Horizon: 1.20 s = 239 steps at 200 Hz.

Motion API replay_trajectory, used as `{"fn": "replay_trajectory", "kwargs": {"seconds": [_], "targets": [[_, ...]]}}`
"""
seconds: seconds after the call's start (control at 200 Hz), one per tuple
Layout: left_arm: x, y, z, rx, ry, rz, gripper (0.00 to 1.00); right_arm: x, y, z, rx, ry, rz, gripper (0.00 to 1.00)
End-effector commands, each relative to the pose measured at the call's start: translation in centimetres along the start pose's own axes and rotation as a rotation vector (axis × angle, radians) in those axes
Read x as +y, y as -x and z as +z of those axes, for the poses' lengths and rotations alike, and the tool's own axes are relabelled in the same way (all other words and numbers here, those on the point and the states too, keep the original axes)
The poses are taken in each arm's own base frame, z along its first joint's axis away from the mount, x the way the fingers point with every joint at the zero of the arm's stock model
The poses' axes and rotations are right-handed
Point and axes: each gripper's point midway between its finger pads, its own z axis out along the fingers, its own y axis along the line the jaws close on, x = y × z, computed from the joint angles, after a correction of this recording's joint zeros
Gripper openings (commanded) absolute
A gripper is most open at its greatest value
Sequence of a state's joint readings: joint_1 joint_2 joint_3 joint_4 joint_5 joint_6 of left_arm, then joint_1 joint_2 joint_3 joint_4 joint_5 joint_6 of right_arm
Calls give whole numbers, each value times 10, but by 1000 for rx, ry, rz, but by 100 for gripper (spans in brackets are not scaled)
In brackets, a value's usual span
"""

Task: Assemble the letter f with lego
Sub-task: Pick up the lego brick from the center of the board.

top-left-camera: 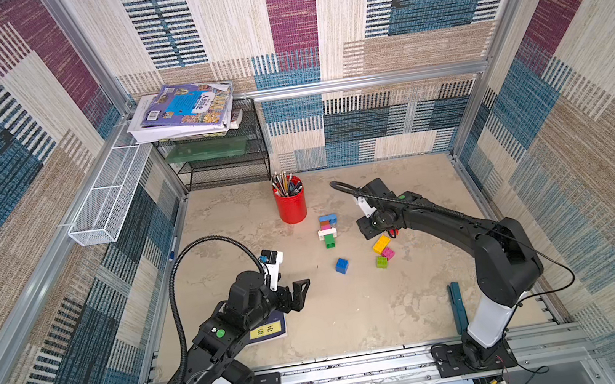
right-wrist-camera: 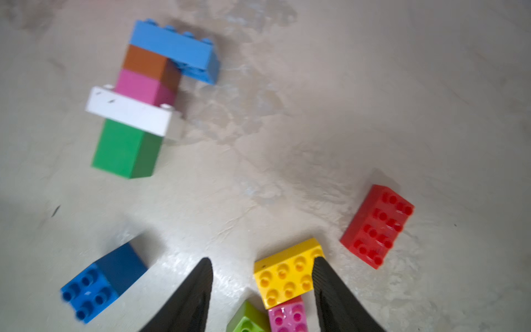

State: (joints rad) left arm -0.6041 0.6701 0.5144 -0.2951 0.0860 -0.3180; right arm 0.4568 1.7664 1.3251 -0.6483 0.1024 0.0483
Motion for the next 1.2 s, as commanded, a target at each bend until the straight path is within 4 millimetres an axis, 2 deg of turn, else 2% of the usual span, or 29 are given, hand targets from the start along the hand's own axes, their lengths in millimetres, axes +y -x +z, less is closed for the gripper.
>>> {"fn": "replay_trajectory", "kwargs": {"seconds": [0.0, 0.135, 0.376, 0.656, 0.987, 1.192], "targets": [[-4, 2, 0, 0, -18, 2, 99, -31, 5, 7, -7, -110, 148, 61], [-4, 1, 1, 8, -20, -1, 99, -58, 1, 22, 26, -164, 220, 62], [-3, -2, 3, 19, -17, -2, 99, -78, -7, 46, 87, -215, 244, 61], [-2, -6, 6, 32, -12, -2, 99, -88, -18, 64, 130, -226, 257, 57], [1, -9, 8, 41, -4, -3, 99, -90, -22, 69, 140, -192, 260, 45], [1, -9, 8, 42, -4, -2, 99, -91, -28, 71, 158, -183, 262, 43]]}}
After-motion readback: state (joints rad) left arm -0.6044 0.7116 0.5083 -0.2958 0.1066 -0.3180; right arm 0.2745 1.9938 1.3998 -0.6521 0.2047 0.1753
